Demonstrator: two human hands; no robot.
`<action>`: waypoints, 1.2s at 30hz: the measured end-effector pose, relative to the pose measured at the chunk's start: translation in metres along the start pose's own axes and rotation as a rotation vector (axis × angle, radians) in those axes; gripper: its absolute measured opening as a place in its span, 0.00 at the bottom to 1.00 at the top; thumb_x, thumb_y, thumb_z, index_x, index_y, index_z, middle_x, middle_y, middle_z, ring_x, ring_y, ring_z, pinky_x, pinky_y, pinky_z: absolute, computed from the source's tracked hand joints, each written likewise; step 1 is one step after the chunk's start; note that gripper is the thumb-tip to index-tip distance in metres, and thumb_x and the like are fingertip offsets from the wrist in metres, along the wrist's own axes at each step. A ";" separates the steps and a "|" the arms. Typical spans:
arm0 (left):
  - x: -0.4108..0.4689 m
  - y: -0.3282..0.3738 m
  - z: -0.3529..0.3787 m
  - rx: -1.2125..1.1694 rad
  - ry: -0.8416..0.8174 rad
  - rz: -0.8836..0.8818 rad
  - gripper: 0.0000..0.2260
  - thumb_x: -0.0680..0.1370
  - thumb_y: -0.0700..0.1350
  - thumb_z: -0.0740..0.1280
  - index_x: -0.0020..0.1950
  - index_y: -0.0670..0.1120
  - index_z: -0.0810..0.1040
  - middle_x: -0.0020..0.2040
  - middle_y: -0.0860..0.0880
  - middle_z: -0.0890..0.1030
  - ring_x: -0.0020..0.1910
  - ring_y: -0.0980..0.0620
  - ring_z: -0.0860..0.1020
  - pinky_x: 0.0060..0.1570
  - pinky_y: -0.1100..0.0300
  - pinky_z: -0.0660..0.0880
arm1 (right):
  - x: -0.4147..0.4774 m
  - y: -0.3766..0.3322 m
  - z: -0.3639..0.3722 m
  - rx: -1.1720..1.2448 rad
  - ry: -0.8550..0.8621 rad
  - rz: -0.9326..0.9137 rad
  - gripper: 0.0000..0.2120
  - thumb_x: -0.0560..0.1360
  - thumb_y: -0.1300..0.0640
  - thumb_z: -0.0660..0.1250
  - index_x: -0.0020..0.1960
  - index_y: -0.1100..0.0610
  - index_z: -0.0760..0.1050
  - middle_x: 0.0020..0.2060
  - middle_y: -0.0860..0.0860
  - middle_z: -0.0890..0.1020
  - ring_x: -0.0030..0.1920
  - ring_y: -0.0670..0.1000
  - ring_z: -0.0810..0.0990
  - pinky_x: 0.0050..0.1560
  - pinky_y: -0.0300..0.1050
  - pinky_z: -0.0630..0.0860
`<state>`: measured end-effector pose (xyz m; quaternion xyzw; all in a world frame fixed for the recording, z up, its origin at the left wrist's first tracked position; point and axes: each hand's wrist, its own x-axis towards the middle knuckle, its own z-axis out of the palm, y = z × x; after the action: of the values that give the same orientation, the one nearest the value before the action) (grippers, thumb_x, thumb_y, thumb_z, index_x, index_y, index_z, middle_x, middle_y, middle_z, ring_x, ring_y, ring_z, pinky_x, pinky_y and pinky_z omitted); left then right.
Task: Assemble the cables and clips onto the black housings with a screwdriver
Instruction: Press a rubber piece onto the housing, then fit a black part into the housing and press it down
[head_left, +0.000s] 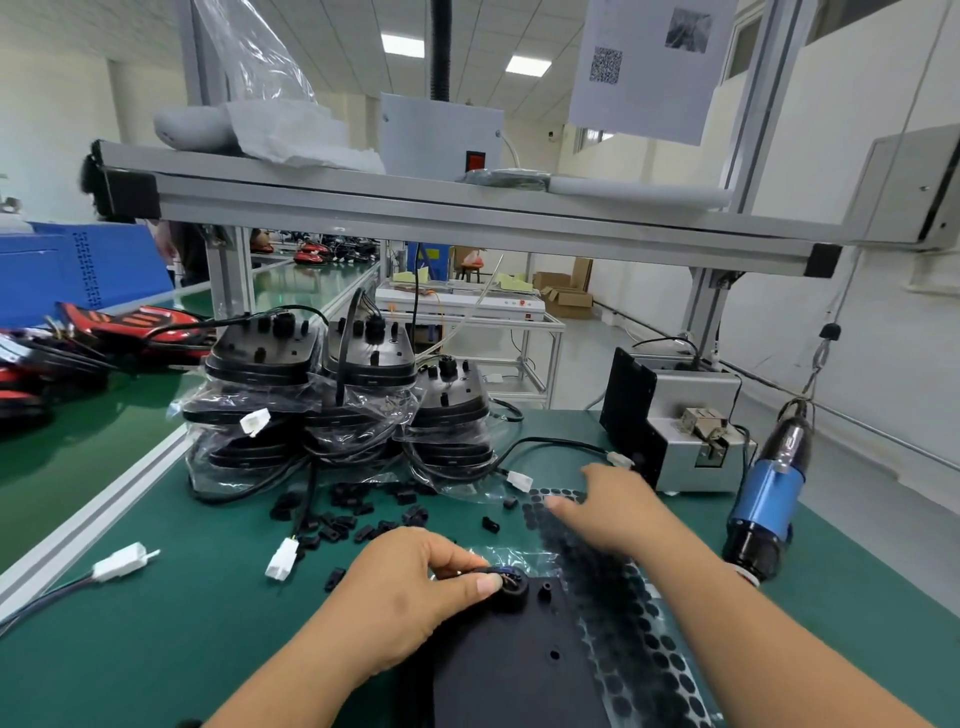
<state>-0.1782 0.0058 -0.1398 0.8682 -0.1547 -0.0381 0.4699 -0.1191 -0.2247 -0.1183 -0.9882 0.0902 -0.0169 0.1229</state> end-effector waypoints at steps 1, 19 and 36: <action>-0.001 0.002 -0.001 -0.008 -0.011 -0.004 0.03 0.69 0.61 0.72 0.41 0.66 0.83 0.41 0.71 0.80 0.40 0.72 0.76 0.40 0.74 0.69 | 0.006 -0.005 0.008 -0.052 -0.036 0.017 0.29 0.74 0.35 0.62 0.59 0.59 0.71 0.58 0.55 0.78 0.56 0.55 0.77 0.50 0.46 0.73; 0.050 0.041 -0.006 -0.470 -0.010 -0.311 0.10 0.79 0.35 0.63 0.60 0.41 0.76 0.48 0.47 0.78 0.48 0.53 0.79 0.40 0.66 0.79 | 0.000 0.003 0.006 0.679 0.086 0.188 0.35 0.73 0.60 0.69 0.76 0.50 0.60 0.53 0.52 0.77 0.35 0.49 0.74 0.31 0.40 0.73; 0.082 0.067 0.046 -0.634 0.034 -0.372 0.21 0.75 0.26 0.63 0.67 0.37 0.71 0.50 0.39 0.81 0.44 0.47 0.81 0.40 0.57 0.79 | -0.041 0.004 0.020 0.417 0.551 -0.412 0.06 0.76 0.58 0.68 0.51 0.55 0.82 0.45 0.48 0.77 0.47 0.47 0.75 0.51 0.39 0.73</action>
<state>-0.1257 -0.0903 -0.1031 0.6933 0.0331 -0.1544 0.7032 -0.1589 -0.2166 -0.1396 -0.8978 -0.0855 -0.3237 0.2862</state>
